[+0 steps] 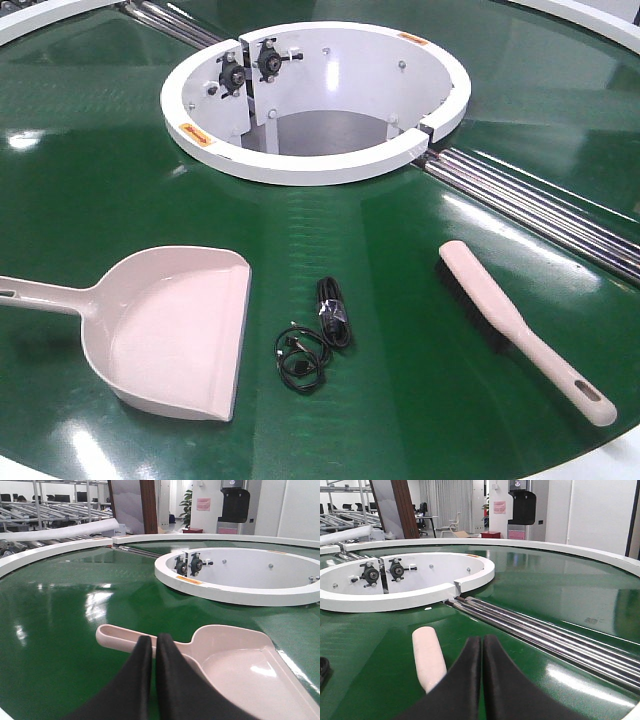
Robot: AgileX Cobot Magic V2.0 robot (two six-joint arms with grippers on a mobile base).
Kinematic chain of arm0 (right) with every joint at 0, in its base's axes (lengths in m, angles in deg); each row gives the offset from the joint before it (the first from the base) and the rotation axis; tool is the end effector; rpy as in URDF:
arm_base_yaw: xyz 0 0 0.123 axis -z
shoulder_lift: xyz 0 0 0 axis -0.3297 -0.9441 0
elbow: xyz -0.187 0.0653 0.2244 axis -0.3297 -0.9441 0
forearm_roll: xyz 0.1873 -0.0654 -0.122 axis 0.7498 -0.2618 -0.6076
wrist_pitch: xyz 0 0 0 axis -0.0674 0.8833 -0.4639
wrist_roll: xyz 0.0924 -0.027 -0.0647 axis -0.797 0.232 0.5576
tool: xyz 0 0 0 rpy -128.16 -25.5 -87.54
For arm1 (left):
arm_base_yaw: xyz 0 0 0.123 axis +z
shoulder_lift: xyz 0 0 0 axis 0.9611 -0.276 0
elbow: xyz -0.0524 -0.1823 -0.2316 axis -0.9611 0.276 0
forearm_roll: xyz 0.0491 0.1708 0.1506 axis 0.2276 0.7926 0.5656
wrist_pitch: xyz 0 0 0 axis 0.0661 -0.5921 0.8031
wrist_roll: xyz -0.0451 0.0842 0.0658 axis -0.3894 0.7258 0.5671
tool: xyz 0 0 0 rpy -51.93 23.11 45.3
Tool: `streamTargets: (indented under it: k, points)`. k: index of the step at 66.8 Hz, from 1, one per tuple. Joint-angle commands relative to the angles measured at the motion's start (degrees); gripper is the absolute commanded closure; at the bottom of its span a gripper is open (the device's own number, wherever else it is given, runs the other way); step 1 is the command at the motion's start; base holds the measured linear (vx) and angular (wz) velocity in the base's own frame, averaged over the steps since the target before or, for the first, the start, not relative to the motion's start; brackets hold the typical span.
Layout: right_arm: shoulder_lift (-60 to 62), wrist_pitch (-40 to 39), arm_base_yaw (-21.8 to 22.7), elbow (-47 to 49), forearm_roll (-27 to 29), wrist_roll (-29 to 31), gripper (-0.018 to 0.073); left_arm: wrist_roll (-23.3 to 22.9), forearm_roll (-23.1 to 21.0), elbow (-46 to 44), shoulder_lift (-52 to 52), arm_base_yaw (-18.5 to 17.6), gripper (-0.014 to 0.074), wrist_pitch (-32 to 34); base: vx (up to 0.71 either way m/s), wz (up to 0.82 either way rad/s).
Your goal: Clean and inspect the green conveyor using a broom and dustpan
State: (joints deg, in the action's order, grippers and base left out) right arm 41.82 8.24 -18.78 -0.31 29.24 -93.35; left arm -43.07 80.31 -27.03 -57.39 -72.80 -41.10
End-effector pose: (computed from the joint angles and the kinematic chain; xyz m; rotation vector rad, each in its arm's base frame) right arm 0.0481 -0.0014 0.1986 0.0071 1.5678 -0.0180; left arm 0.0481 0.0016 0.1963 0.0020 1.5858 0.0421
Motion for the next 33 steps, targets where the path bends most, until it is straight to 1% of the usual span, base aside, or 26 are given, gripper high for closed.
streamTargets:
  k: [1, 11, 16, 20, 23, 27, 33]
  points:
    - [0.61, -4.29, -0.05, -0.16, -0.59, 0.15, 0.0568, -0.43, -0.28, 0.50, 0.79, -0.23, 0.0603, 3.97, 0.00, 0.00]
    - [0.61, -4.29, -0.05, -0.16, -0.59, 0.15, 0.0568, -0.48, -0.28, 0.50, 0.79, -0.23, 0.0603, 4.59, 0.00, 0.00]
    - [0.61, -4.29, -0.05, -0.16, -0.59, 0.15, 0.0568, -0.84, -0.30, 0.15, 0.79, -0.23, 0.0603, 8.81, 0.00, 0.00]
    - [0.61, -4.29, -0.05, -0.16, -0.59, 0.15, 0.0568, -2.29, -0.35, -1.75, 0.79, -0.23, 0.0603, 9.84, 0.00, 0.00]
    - [0.61, -4.29, -0.05, -0.16, -0.59, 0.15, 0.0568, -3.17, -0.35, -4.12, 0.61, -0.23, 0.0603, 9.03, 0.00, 0.00]
    - [0.61, -4.29, -0.05, -0.16, -0.59, 0.15, 0.0568, -2.83, -0.28, -8.37, -0.53, -0.23, 0.0603, 7.61, 0.00, 0.00]
    - [0.61, -4.29, -0.05, -0.16, -0.59, 0.15, 0.0568, -2.44, -0.28, -16.03, -5.37, -0.23, 0.0603, 2.89, 0.00, 0.00]
